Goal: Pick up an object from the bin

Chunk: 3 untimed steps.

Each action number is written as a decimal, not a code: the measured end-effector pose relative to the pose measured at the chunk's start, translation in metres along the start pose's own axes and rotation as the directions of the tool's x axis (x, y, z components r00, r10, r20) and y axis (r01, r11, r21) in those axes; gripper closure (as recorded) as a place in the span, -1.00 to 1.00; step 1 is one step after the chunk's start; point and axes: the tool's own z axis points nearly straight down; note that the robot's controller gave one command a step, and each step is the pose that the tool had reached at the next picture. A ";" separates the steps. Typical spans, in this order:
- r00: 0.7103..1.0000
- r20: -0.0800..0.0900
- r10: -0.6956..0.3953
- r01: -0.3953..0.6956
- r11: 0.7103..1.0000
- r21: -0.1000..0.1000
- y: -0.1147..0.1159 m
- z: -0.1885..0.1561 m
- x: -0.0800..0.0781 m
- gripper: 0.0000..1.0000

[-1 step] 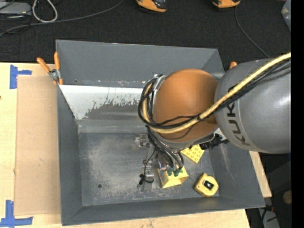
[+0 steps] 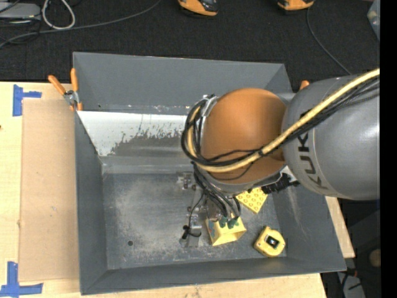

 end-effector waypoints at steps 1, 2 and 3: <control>0.982 0.002 -0.189 0.189 0.982 0.000 -0.025 0.052 0.002 -1.00; 0.931 0.000 -0.364 0.364 0.931 0.001 -0.101 0.082 0.004 -1.00; 0.707 -0.005 -0.707 0.707 0.707 -0.008 -0.114 0.126 0.002 -1.00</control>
Offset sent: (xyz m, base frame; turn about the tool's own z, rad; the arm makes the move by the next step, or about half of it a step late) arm -0.0043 -0.0978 -0.0801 -0.3765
